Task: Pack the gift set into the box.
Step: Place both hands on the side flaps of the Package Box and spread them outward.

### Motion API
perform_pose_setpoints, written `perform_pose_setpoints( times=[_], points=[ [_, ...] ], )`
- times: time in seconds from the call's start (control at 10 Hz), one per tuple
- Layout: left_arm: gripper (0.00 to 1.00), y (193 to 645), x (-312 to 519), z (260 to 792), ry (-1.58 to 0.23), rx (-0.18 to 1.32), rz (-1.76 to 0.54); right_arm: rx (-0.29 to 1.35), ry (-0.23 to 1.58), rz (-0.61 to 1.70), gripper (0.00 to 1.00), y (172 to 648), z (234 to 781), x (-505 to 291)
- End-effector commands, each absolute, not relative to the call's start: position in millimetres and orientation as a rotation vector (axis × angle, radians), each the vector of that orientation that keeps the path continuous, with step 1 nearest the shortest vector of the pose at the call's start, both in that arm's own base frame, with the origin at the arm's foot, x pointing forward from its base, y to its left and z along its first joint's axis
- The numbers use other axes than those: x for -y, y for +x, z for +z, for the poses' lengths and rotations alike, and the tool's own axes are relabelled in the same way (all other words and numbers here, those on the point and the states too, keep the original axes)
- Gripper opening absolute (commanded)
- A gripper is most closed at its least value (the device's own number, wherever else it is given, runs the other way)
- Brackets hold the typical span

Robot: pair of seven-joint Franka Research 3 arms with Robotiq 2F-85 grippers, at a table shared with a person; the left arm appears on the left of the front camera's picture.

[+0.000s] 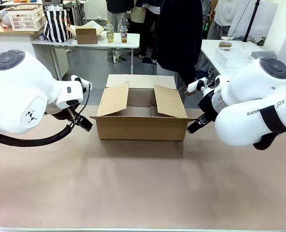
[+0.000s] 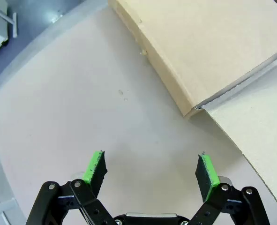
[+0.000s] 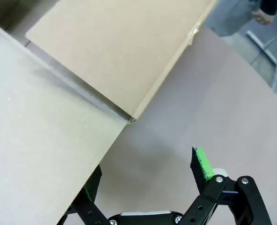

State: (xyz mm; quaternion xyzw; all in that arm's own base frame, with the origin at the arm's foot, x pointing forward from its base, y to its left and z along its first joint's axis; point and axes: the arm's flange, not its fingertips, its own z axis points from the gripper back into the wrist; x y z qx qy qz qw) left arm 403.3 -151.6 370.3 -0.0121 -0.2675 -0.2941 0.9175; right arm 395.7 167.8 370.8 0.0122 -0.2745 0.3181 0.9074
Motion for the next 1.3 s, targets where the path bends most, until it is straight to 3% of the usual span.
perform_pose_setpoints(
  times=[0.0, 0.5, 0.7, 0.8, 0.9, 1.0, 1.1, 1.2],
  points=[
    [1.00, 403.3, 151.6, 370.4, -0.025, 0.551, -0.605, 0.568, 0.026, 0.656, 1.00, 395.7, 371.0, -167.8],
    [1.00, 403.3, 151.6, 370.3, -0.025, 0.550, -0.605, 0.567, 0.025, 0.657, 1.00, 395.7, 370.8, -167.8],
    [1.00, 379.0, 140.9, 395.6, -0.177, 0.242, -0.806, 0.266, 0.088, 0.662, 1.00, 378.7, 403.7, -142.6],
    [1.00, 365.1, 134.6, 419.1, -0.203, 0.094, -0.829, 0.211, 0.086, 0.656, 1.00, 367.8, 426.9, -131.2],
    [1.00, 352.2, 126.0, 446.7, -0.205, 0.078, -0.812, 0.240, 0.121, 0.682, 1.00, 355.3, 451.9, -121.4],
    [1.00, 343.5, 119.1, 472.0, -0.262, 0.177, -0.787, 0.317, 0.252, 0.671, 1.00, 347.7, 476.5, -115.4],
    [1.00, 337.8, 114.0, 495.3, -0.370, 0.268, -0.751, 0.490, 0.433, 0.500, 1.00, 346.4, 504.5, -112.4],
    [1.00, 336.4, 109.4, 515.5, -0.576, 0.352, -0.731, 0.535, 0.547, 0.340, 1.00, 346.8, 522.2, -109.0]
  ],
)
